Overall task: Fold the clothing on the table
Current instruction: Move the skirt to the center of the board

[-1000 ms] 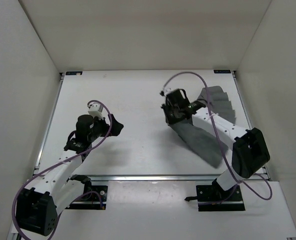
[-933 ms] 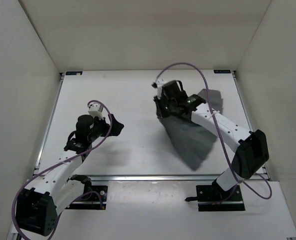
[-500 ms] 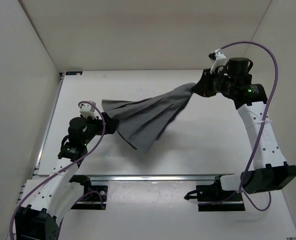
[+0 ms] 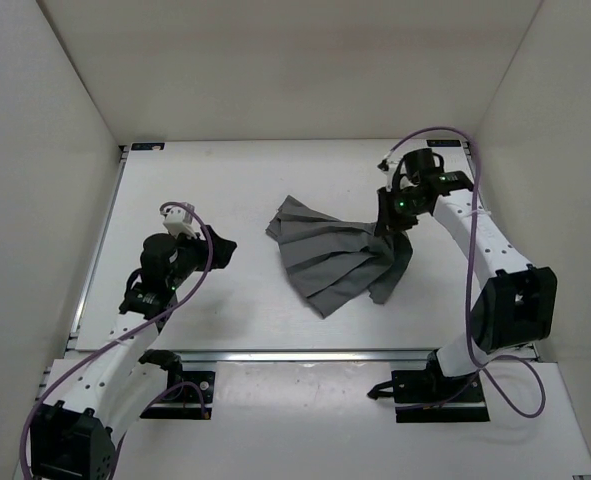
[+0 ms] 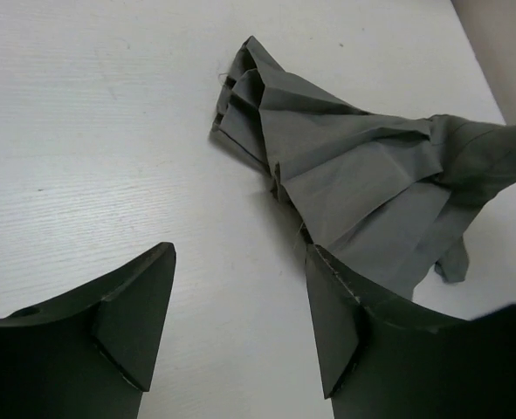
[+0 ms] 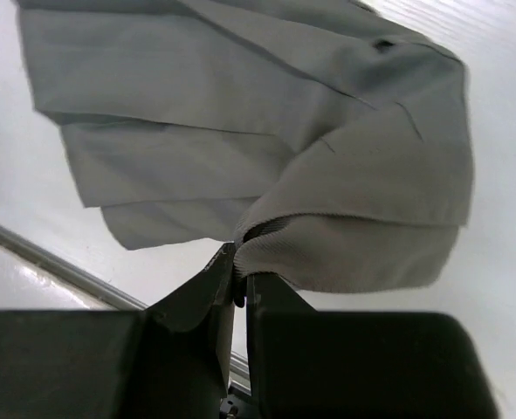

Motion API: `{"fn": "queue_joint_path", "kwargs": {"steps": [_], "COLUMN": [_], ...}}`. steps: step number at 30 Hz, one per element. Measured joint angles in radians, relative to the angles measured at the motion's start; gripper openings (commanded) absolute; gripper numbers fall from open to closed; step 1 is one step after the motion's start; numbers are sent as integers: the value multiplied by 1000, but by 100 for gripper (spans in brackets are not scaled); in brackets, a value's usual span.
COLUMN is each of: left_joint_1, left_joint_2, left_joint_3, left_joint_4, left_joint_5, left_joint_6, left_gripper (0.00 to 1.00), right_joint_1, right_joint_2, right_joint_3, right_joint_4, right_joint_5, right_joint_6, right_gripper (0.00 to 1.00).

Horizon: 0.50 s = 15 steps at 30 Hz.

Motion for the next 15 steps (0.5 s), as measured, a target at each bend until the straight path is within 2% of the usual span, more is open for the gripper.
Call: {"fn": "queue_joint_path", "kwargs": {"steps": [3, 7, 11, 13, 15], "left_joint_1": [0, 1, 3, 5, 5], "left_joint_2": [4, 30, 47, 50, 51], "left_joint_3": [-8, -8, -8, -8, -8], "left_joint_4": [13, 21, 21, 27, 35], "left_joint_5": [4, 3, 3, 3, 3], "left_joint_6": [-3, 1, 3, 3, 0], "left_gripper": [72, 72, 72, 72, 72], "right_joint_1": [62, 196, 326, 275, 156], "right_joint_2": [12, 6, -79, -128, -163], "right_joint_3": [12, 79, 113, 135, 174], "right_joint_4": [3, 2, -4, -19, -12], "right_joint_5": [-40, -186, -327, -388, -418], "right_joint_6": [-46, -132, -202, -205, -198], "right_gripper": [0, 0, 0, 0, 0]}}
